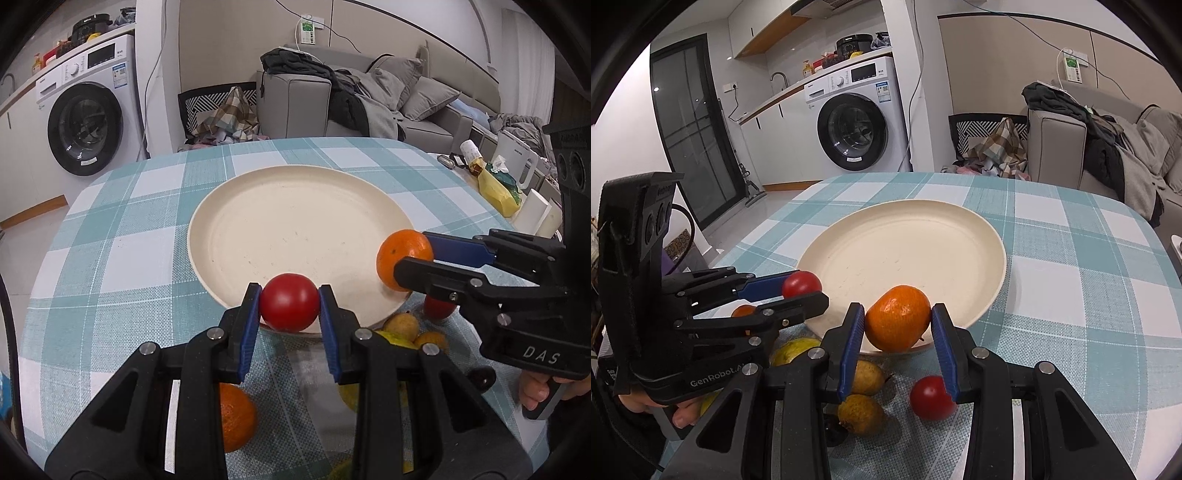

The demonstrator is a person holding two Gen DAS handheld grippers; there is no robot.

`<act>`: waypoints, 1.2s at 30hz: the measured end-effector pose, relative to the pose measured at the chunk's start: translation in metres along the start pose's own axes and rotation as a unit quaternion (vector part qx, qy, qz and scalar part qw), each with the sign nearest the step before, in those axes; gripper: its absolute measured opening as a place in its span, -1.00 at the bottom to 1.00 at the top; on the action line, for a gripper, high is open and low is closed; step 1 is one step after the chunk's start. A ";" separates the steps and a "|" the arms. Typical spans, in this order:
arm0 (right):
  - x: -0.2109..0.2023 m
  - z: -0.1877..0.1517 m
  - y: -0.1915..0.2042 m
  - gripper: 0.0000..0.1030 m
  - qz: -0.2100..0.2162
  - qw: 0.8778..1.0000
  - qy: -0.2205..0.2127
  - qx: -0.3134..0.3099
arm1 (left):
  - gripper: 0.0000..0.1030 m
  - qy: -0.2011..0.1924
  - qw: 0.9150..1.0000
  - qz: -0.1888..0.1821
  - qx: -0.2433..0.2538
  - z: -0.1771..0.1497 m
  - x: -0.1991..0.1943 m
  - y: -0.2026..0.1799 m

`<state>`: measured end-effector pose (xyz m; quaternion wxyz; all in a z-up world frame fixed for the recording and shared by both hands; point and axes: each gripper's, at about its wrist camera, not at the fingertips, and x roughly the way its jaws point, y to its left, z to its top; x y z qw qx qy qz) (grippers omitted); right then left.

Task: Organize fruits
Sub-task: 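Lower both fruits onto the plate and open both grippers, then withdraw both open grippers from the plate back toward the loose fruit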

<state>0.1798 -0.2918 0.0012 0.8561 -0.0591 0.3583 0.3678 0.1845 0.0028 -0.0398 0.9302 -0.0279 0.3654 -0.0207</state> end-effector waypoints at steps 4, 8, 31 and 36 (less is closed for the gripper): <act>0.003 0.000 -0.002 -0.26 0.004 1.000 0.003 0.003 | -0.46 0.002 1.000 -0.001 0.001 0.000 0.001 -0.001; 0.005 -0.001 -0.005 -0.26 0.014 1.000 0.010 0.011 | -0.46 0.001 1.000 -0.001 0.000 0.000 0.001 -0.001; -0.011 -0.009 -0.005 0.80 -0.001 1.000 -0.008 0.014 | 0.66 -0.022 0.999 0.003 -0.033 -0.010 -0.022 0.014; -0.016 -0.011 -0.006 0.99 -0.011 1.000 -0.016 0.016 | 0.80 -0.040 0.998 0.020 -0.033 -0.017 -0.037 0.010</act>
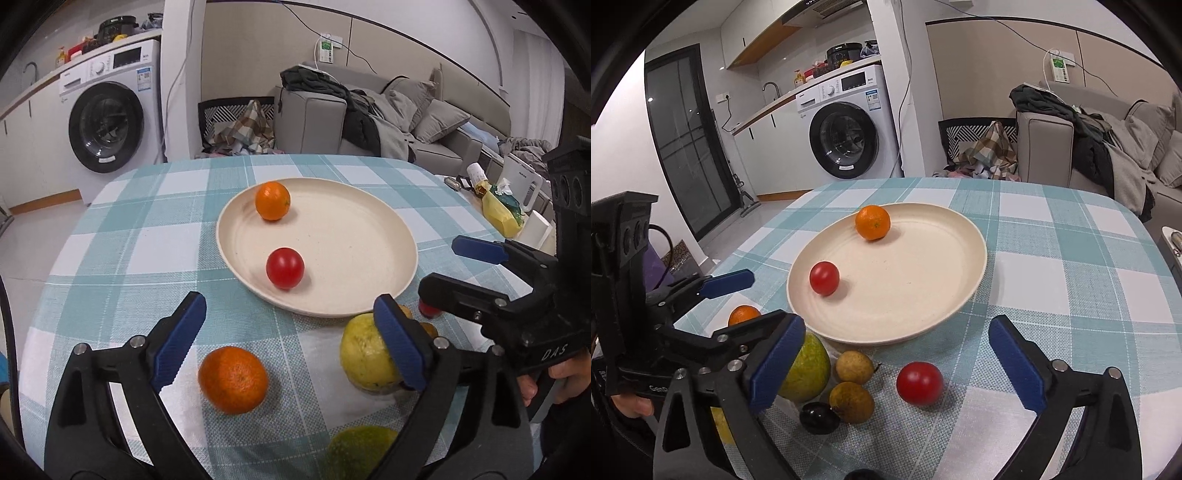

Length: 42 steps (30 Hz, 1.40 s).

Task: Organize fruits
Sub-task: 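Withdraw both open grippers from the plate back toward the loose fruit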

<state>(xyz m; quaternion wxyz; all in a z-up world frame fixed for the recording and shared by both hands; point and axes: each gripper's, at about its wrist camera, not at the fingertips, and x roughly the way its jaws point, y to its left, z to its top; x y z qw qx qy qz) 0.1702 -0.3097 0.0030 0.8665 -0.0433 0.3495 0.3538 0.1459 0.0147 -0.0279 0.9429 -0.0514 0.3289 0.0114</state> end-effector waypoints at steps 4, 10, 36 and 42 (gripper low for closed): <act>-0.003 0.000 -0.003 1.00 -0.004 1.000 -0.003 0.007 | 0.98 -0.013 1.000 0.004 -0.009 -0.003 -0.013 0.004; -0.009 -0.004 -0.002 1.00 -0.010 1.000 -0.005 0.001 | 0.98 -0.024 1.000 0.000 -0.011 -0.009 -0.029 0.004; -0.053 -0.038 0.008 1.00 -0.031 0.999 0.011 -0.026 | 0.98 -0.015 0.999 -0.018 0.022 -0.041 -0.071 -0.023; -0.051 -0.045 0.014 1.00 -0.032 0.997 0.044 -0.048 | 0.98 -0.004 0.999 -0.027 0.038 -0.045 -0.071 -0.028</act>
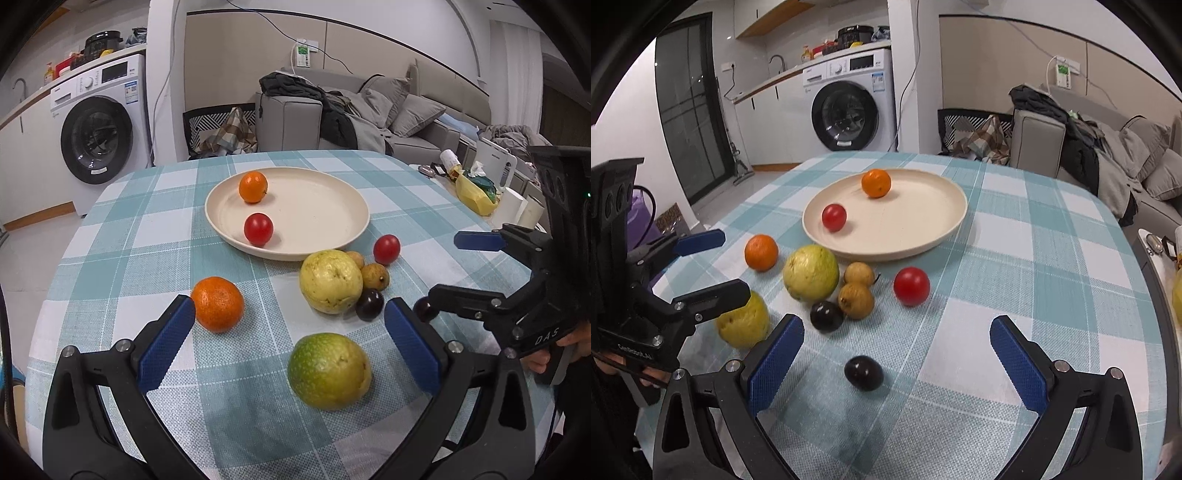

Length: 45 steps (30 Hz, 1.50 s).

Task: Organize fruits
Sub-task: 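Withdraw both open grippers from the plate back toward the loose fruit, then close the left gripper on the green-yellow fruit while the right tool approaches a dark plum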

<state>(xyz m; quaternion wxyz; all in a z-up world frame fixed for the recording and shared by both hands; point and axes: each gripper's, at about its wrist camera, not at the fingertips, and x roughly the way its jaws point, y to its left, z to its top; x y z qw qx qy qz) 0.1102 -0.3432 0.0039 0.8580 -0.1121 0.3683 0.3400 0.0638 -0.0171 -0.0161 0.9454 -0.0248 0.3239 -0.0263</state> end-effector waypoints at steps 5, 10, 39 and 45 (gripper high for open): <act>0.005 -0.005 0.001 1.00 0.001 1.000 0.026 -0.013 | 0.98 0.018 1.000 -0.016 0.016 -0.002 0.001 -0.002; 0.009 -0.008 0.002 0.97 0.014 0.999 0.041 -0.019 | 0.98 0.038 0.999 -0.024 0.018 -0.004 0.008 0.000; 0.013 -0.019 0.012 -0.04 0.065 0.992 0.083 -0.064 | 0.67 0.084 0.992 -0.084 0.038 -0.015 0.018 -0.006; 0.012 -0.019 0.013 -0.11 0.061 0.993 0.080 -0.065 | 0.34 0.088 0.991 -0.090 0.046 -0.016 0.019 -0.008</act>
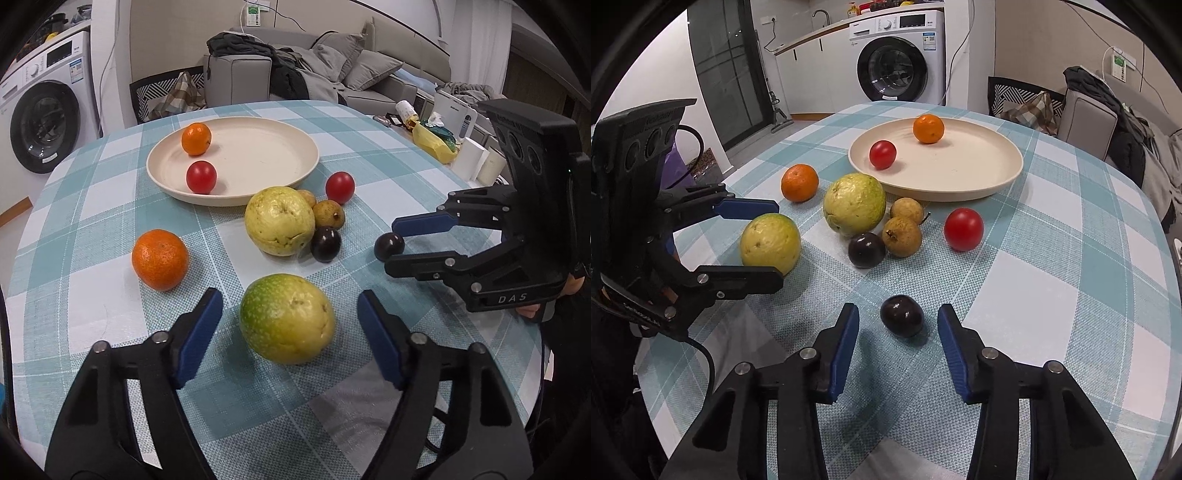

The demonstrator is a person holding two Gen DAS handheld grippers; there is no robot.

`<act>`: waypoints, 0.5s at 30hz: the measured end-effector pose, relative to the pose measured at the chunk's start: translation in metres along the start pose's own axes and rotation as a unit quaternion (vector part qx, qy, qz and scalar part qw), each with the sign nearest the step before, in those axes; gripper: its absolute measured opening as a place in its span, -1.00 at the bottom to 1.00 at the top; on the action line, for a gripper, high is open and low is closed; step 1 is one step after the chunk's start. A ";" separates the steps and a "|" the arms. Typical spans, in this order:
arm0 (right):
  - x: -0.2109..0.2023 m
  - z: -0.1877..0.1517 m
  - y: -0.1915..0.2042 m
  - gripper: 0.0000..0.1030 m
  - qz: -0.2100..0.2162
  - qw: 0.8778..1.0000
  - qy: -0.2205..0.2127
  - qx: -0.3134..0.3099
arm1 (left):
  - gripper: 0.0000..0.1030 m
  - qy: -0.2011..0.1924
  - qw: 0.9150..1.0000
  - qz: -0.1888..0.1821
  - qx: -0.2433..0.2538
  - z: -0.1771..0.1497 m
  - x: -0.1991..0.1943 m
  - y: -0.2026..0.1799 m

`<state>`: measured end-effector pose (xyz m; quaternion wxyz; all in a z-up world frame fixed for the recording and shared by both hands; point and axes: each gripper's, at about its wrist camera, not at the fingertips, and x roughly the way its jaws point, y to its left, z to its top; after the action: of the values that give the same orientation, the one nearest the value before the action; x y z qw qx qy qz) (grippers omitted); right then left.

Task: Organize fruits
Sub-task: 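Close the left gripper on the green-yellow fruit while the right tool approaches a dark plum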

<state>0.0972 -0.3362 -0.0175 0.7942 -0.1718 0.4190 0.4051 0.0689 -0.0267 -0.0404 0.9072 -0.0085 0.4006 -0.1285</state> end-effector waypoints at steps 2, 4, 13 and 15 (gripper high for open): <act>0.000 0.000 0.000 -0.15 -0.001 1.000 0.000 -0.001 | 0.25 0.004 1.000 0.000 0.003 -0.001 0.001 0.000; 0.000 0.001 0.000 -0.15 -0.003 1.000 0.000 -0.001 | 0.13 0.009 1.000 0.001 0.006 -0.001 0.004 0.000; 0.000 0.000 0.000 -0.15 -0.005 1.000 -0.001 -0.003 | -0.07 0.018 1.000 0.001 0.014 -0.003 0.008 -0.002; 0.000 0.000 0.000 -0.15 -0.005 1.000 -0.001 -0.003 | -0.07 0.018 1.000 0.003 0.018 -0.003 0.009 -0.002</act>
<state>0.0975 -0.3366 -0.0171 0.7963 -0.1759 0.4161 0.4022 0.0719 -0.0306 -0.0487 0.9002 0.0109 0.4143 -0.1335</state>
